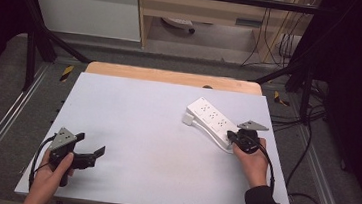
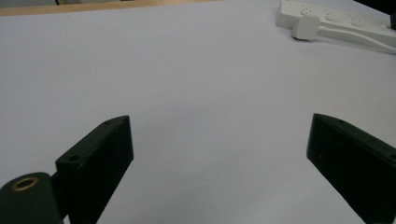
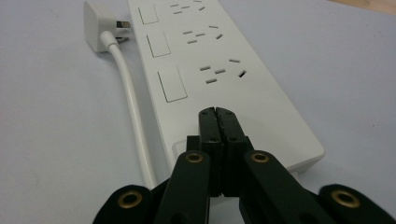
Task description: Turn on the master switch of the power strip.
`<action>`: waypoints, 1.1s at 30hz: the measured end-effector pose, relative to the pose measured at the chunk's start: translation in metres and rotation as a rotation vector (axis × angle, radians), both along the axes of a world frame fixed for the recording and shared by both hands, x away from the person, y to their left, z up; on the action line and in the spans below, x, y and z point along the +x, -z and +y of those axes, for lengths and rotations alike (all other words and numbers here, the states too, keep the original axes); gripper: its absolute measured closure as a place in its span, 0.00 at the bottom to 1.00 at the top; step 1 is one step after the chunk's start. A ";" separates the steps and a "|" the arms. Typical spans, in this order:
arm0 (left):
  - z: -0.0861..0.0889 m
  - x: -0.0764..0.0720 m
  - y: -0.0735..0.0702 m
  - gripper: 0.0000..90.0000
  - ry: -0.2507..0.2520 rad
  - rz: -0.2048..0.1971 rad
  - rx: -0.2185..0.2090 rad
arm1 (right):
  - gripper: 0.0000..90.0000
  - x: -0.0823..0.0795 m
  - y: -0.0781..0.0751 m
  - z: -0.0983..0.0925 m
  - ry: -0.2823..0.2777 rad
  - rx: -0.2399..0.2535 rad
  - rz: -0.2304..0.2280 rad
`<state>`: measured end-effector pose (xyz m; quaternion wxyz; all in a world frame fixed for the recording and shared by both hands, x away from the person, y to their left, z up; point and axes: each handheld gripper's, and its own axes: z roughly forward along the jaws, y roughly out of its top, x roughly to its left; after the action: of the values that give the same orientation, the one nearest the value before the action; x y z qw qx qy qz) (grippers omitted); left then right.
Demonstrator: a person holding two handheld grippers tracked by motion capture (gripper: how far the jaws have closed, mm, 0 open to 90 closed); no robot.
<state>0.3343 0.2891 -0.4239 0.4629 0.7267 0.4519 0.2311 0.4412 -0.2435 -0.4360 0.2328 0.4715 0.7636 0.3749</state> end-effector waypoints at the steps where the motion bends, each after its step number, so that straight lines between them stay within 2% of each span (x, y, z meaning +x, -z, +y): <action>1: 0.000 0.000 0.000 0.08 0.000 0.000 0.001 | 1.00 0.000 0.000 0.000 0.000 0.000 0.000; 17: -0.001 0.000 0.000 0.08 0.009 0.006 0.000 | 1.00 -0.001 0.001 0.001 0.006 -0.010 -0.002; 26: -0.001 0.000 0.001 0.08 0.006 0.007 0.010 | 1.00 0.002 0.003 -0.002 0.008 0.041 0.014; 33: -0.002 0.000 0.001 0.08 0.008 0.009 0.018 | 1.00 0.002 0.003 -0.002 0.008 0.031 0.013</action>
<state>0.3340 0.2867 -0.4251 0.4552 0.7336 0.4490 0.2303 0.4435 -0.2450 -0.4389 0.2220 0.4804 0.7573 0.3826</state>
